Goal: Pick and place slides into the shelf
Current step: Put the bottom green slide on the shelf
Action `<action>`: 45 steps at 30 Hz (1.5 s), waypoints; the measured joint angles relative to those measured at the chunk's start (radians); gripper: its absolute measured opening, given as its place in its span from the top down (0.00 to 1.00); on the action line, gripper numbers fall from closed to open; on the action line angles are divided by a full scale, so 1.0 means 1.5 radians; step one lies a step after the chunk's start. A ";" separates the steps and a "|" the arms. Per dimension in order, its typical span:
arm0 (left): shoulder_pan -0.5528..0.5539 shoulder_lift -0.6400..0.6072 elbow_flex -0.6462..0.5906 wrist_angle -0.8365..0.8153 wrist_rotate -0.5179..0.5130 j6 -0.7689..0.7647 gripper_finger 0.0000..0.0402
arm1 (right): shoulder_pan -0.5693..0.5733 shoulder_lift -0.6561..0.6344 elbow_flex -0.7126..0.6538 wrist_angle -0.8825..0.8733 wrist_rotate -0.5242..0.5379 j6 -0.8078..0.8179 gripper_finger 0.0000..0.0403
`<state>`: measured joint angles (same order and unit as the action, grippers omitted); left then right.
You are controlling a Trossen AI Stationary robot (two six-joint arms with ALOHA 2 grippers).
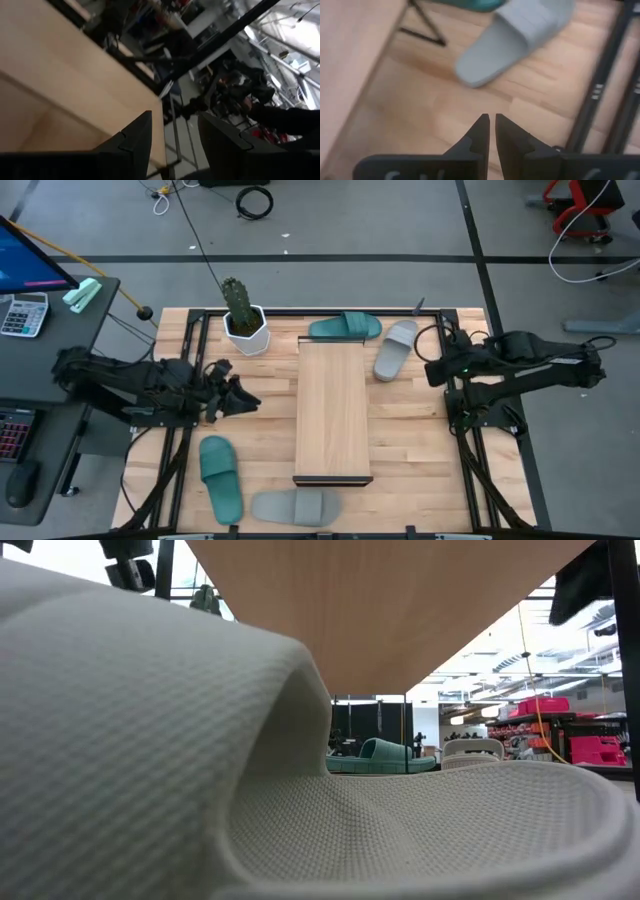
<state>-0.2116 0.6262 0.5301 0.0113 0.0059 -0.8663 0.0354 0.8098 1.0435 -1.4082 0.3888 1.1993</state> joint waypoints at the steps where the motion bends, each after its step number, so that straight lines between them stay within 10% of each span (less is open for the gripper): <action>1: -0.003 0.003 0.000 -0.003 0.000 -0.007 0.59 | 0.000 0.000 -0.010 -0.002 0.006 0.013 0.91; 12: -0.012 0.010 0.000 -0.050 0.000 -0.028 0.65 | 0.000 0.000 -0.094 0.023 -0.002 0.017 0.91; 17: -0.012 0.010 0.000 -0.051 0.002 -0.033 0.66 | 0.000 0.002 -0.131 0.130 -0.111 -0.004 0.90; 37: -0.118 0.050 0.000 -0.138 0.047 -0.226 0.50 | 0.000 0.018 -0.163 0.181 -0.155 -0.044 0.79; 45: -0.184 0.149 0.000 -0.264 0.181 -0.236 0.55 | 0.000 0.018 -0.163 0.182 -0.141 -0.064 0.79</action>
<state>-0.4878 0.8499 0.5301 -0.3852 0.2770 -1.2198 0.0357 0.8368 0.7990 -1.1355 0.1772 1.1036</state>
